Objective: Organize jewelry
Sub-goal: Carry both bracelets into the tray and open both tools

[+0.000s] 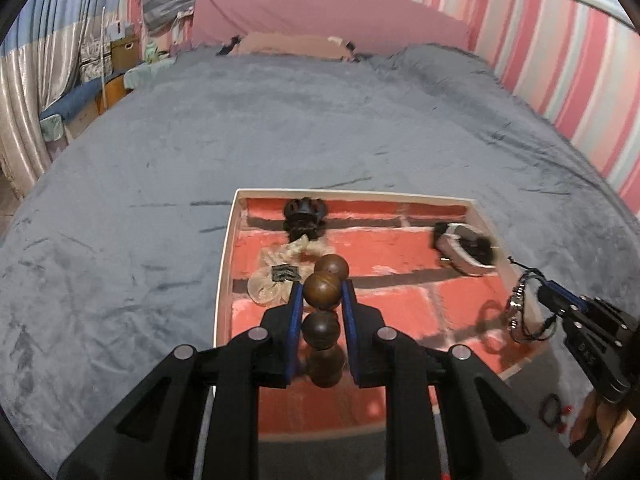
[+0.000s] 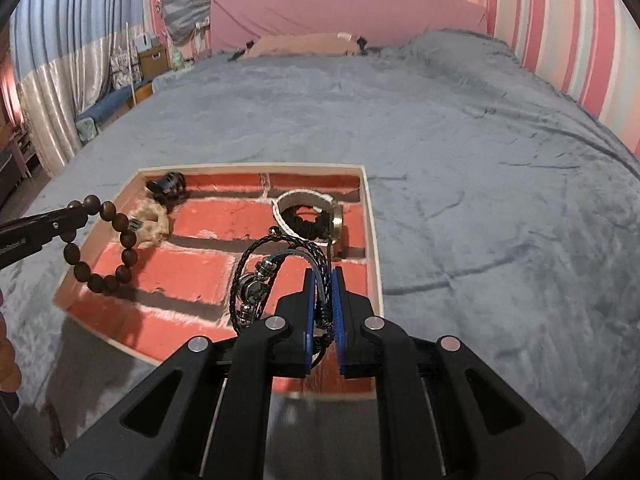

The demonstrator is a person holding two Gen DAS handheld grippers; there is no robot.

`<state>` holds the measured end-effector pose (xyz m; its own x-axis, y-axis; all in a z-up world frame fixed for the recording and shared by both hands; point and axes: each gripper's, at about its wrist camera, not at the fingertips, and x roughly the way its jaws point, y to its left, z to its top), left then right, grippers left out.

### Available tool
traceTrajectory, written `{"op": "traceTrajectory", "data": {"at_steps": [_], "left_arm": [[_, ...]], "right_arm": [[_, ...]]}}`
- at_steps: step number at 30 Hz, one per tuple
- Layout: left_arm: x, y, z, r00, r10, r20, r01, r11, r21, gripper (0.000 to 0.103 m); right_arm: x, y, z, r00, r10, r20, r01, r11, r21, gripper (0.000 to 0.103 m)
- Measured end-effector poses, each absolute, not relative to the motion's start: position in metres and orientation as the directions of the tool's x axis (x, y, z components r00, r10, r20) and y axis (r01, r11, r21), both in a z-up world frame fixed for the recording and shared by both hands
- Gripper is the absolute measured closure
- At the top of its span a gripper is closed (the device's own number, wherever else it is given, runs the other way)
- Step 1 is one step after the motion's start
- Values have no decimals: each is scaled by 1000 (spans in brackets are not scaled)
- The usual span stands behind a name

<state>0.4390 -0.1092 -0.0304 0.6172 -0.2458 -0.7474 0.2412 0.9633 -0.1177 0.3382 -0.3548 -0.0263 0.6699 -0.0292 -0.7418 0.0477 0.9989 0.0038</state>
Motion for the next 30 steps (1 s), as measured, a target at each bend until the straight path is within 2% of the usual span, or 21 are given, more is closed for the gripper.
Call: {"op": "traceTrajectory", "data": {"at_steps": [7, 18, 20, 22, 23, 25, 27, 30], "left_arm": [[475, -112, -60, 596, -145, -790, 198, 980, -30, 83], [489, -115, -88, 568, -87, -819, 195, 980, 31, 83], [488, -114, -86, 571, -81, -817, 195, 980, 39, 82], [485, -113, -83, 575, -86, -814, 205, 978, 41, 81], [482, -112, -81, 580, -88, -810, 208, 977, 43, 79], [473, -109, -72, 600, -100, -793, 215, 976, 40, 56], [462, -108, -62, 631, -102, -769, 223, 973, 54, 47], [445, -104, -44, 661, -120, -741, 242, 969, 59, 44]], "right_arm": [[377, -349, -63, 592, -76, -802, 57, 997, -52, 94], [403, -361, -86, 539, -97, -837, 83, 995, -63, 93], [403, -363, -85, 537, -80, -839, 78, 996, -45, 85], [399, -363, -81, 549, -53, -834, 60, 998, -24, 66], [394, -363, -76, 562, -33, -827, 44, 999, -10, 62], [386, -362, -66, 580, 0, -815, 22, 1000, 16, 42], [370, -363, -48, 615, 12, -789, 2, 1000, 17, 36], [346, -368, -23, 646, 35, -762, -18, 999, 30, 29]]}}
